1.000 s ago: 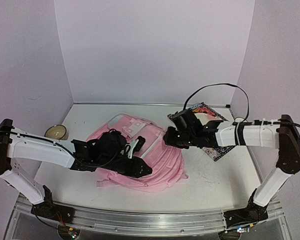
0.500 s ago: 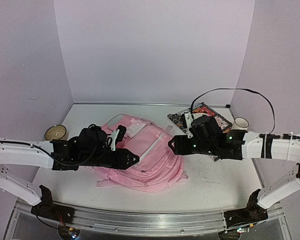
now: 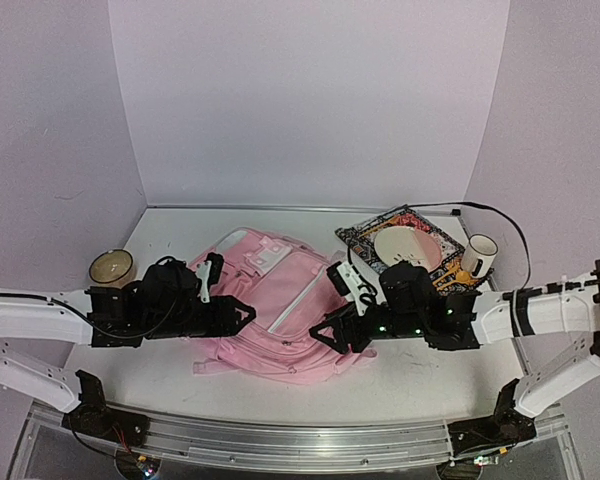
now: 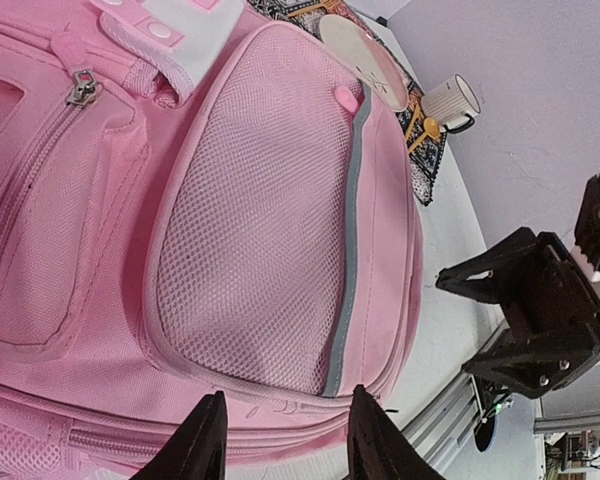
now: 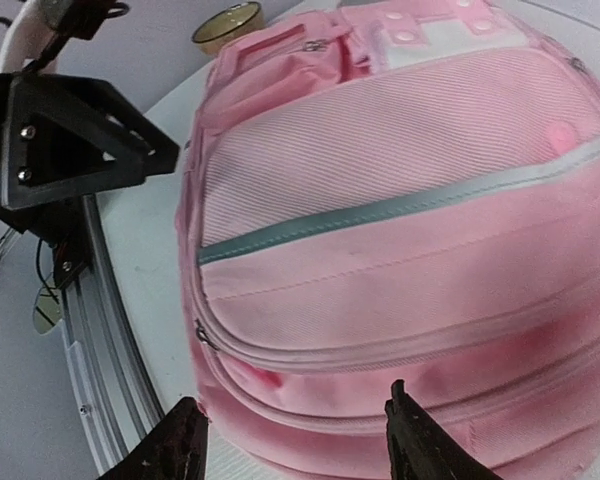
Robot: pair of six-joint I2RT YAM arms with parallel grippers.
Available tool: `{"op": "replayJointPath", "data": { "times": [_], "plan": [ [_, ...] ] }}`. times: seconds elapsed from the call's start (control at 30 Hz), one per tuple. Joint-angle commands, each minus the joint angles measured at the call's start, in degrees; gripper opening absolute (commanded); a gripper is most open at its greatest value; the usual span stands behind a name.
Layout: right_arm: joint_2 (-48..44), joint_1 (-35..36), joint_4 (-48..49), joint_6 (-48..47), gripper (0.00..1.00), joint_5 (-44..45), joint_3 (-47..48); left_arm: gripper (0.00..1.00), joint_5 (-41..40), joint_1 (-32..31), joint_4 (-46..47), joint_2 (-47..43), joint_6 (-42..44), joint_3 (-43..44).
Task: Pack the student bag
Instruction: Pick up the upper front pocket of the student bag.
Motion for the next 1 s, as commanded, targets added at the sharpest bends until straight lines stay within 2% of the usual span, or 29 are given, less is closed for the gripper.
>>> {"op": "replayJointPath", "data": {
  "times": [0.0, 0.5, 0.73, 0.97],
  "plan": [
    [4.56, 1.51, 7.82, -2.39, 0.59, -6.82, 1.27, 0.42, -2.69, 0.28, 2.86, 0.61, -2.01, -0.2],
    [11.9, 3.17, 10.67, -1.95, 0.55, -8.99, 2.86, 0.39, -1.81, 0.37, 8.18, 7.5, -3.05, -1.13],
    [15.2, 4.23, 7.99, -3.83, 0.52, -3.51, 5.35, 0.35, -0.47, 0.34, 10.54, 8.24, -3.86, -2.22],
    [16.98, 5.94, 5.31, -5.7, 0.39, 5.47, 6.84, 0.35, -0.41, 0.37, 10.88, 8.44, -4.1, -2.7]
  ]
}}
